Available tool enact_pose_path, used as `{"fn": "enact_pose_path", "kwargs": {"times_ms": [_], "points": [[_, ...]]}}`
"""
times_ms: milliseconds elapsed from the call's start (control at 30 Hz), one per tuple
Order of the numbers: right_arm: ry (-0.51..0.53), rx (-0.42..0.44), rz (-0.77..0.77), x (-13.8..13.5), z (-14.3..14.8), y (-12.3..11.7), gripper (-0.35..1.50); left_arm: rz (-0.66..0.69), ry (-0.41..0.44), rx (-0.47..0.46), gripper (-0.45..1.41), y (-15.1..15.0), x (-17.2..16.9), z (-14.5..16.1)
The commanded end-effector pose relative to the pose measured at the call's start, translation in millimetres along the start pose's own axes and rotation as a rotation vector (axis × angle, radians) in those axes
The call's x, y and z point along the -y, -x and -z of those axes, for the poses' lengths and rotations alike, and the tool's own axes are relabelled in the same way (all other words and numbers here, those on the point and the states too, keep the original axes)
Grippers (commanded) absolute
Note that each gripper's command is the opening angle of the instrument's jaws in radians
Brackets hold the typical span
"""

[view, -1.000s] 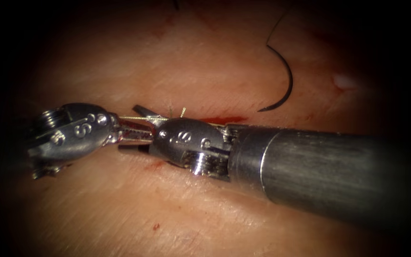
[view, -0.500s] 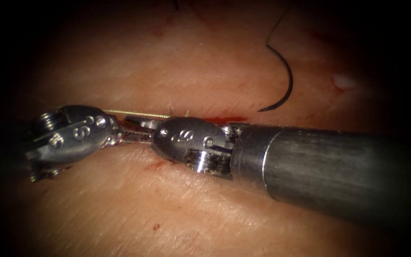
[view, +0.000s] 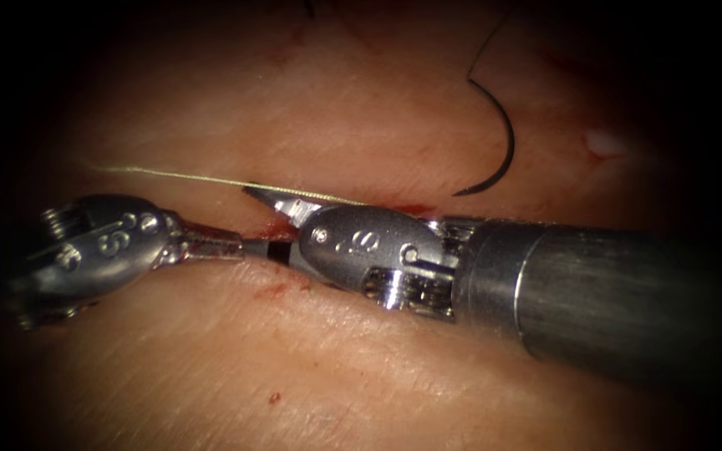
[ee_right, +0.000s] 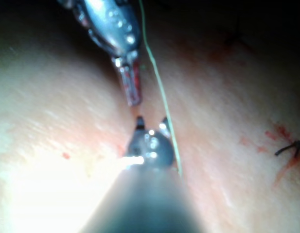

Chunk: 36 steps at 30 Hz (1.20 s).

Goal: Wound Closure

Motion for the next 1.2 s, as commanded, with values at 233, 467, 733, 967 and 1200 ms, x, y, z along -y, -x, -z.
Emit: {"fn": "enact_pose_path", "kwargs": {"times_ms": [233,467,733,967,1200], "points": [[-0.046,0.001,-0.019,1.8,4.8,0.6,1.48,0.000,-0.020,-0.002,-0.45,2.6,1.0,1.3],[-0.064,0.020,-0.030,2.9,8.5,0.3,1.48,0.011,-0.040,-0.002,-0.45,4.6,1.7,2.3],[-0.061,0.023,-0.048,4.0,10.4,-0.1,1.48,0.025,-0.045,-0.016,-0.45,5.3,3.5,2.4],[-0.067,0.020,-0.049,4.7,11.3,0.3,1.48,0.107,0.103,-0.225,-0.45,2.4,3.5,3.4],[-0.067,0.020,-0.057,4.7,11.3,0.8,1.48,0.255,0.335,-0.535,-0.45,-3.8,3.6,3.9]]}}
